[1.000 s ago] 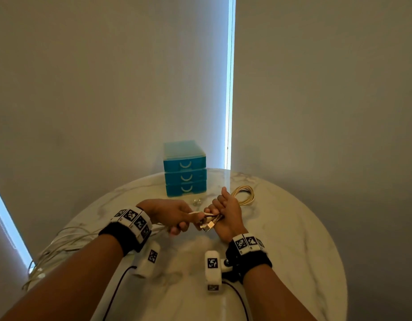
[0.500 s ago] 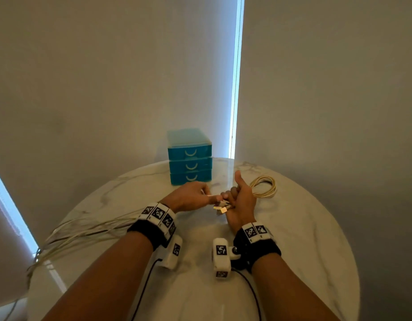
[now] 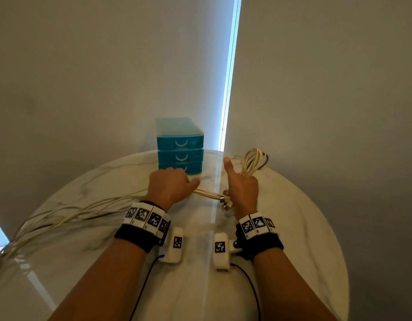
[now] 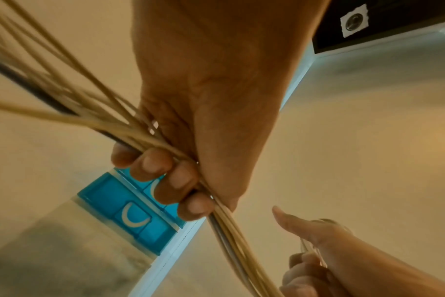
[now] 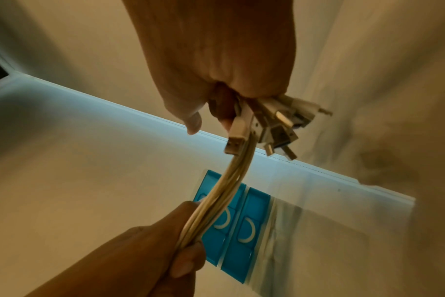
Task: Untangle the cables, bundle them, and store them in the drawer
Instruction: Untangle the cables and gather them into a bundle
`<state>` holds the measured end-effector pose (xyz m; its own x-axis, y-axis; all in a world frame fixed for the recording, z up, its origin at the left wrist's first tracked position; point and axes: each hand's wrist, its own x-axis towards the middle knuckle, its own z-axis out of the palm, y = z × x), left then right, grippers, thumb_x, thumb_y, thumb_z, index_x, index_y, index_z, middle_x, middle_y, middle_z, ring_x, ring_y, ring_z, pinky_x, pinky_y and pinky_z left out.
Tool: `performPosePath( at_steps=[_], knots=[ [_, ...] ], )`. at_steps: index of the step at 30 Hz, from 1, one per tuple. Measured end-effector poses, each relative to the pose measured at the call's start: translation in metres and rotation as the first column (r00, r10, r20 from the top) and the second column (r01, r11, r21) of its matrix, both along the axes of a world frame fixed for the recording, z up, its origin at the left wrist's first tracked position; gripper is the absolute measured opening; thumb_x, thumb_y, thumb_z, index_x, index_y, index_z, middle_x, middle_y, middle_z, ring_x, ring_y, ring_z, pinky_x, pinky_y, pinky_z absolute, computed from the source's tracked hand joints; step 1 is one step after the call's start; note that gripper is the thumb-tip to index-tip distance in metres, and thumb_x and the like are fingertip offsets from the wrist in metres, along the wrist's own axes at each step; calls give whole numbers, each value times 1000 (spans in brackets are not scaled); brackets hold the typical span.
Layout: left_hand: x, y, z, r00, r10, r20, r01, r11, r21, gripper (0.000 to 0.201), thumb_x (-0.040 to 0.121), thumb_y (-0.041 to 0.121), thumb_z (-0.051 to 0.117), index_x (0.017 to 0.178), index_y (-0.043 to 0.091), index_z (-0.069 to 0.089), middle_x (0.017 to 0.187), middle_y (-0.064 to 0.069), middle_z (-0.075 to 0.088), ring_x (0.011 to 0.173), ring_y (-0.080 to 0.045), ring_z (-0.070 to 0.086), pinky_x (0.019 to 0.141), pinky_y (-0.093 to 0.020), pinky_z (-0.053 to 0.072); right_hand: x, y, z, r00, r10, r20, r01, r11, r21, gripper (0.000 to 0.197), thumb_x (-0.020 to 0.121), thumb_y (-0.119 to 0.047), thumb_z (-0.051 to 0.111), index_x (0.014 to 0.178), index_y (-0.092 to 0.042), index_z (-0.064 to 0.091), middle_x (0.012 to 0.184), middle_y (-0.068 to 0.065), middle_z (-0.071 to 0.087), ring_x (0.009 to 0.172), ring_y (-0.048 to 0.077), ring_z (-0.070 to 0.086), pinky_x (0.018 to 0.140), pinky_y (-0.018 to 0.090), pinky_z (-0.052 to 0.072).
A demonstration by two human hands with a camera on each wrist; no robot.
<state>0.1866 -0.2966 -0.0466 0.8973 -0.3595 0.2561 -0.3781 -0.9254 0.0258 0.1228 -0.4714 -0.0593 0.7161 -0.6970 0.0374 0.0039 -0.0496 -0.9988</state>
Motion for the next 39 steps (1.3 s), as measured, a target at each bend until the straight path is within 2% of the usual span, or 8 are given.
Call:
performPosePath(
  at_steps=[7,11,15,20,23,27,29,39],
  knots=[
    [-2,17,-15,962,-271,-18,233,856,-461,73,107,64,42,60,15,68,62,-2,68,59,-19,62,65,-38,53,-17,18,11,957,205,-208,-250,942,-222,86,65,-105,54,75,-20,58,65,11,68,57,20,65,55,33,54],
    [-10,22,-5,927,-350,133,342,647,-682,72,108,52,55,44,20,47,44,-2,46,44,-16,39,54,-35,37,-14,42,-3,728,641,-243,-651,758,52,102,60,-107,53,91,-11,68,79,19,64,64,20,65,68,36,54],
    [-20,24,3,927,-347,143,339,610,-716,63,108,45,58,57,10,71,51,-7,63,50,-25,62,67,-45,59,-7,51,-20,463,862,-206,-841,500,205,107,52,-103,66,111,-13,60,86,10,63,75,16,62,71,32,52],
    [-25,24,8,908,-417,44,345,684,-642,87,77,85,67,53,2,59,48,-10,55,43,-13,44,58,-34,48,-16,48,-11,308,891,-334,-932,353,82,27,86,-39,88,87,-19,69,77,-2,70,71,13,66,70,29,59],
    [-24,30,12,897,-438,-57,308,713,-630,80,63,90,71,61,9,71,57,-5,65,54,-13,54,61,-34,49,-10,41,-18,223,955,-194,-891,281,357,24,76,-4,80,78,-16,60,78,7,57,63,17,60,56,26,54],
    [-20,39,13,829,-541,-144,331,682,-652,39,71,63,90,99,38,79,97,12,78,95,-7,72,92,-42,61,-4,21,-21,365,931,-21,-744,305,595,34,67,12,56,75,-19,44,70,3,50,53,15,55,44,23,47],
    [-16,48,15,784,-585,-210,297,649,-701,57,70,49,98,119,47,67,112,12,74,103,-8,72,98,-39,60,-6,14,-19,383,923,28,-704,272,656,34,61,10,59,74,-19,46,67,1,43,46,13,44,40,22,38],
    [-4,6,65,807,-591,-6,544,746,-383,42,80,13,92,111,35,75,110,14,68,102,-4,63,86,-21,55,-10,24,-17,429,903,-33,-688,350,636,35,54,1,59,69,-21,37,77,-1,21,49,13,18,49,25,13]
  ],
)
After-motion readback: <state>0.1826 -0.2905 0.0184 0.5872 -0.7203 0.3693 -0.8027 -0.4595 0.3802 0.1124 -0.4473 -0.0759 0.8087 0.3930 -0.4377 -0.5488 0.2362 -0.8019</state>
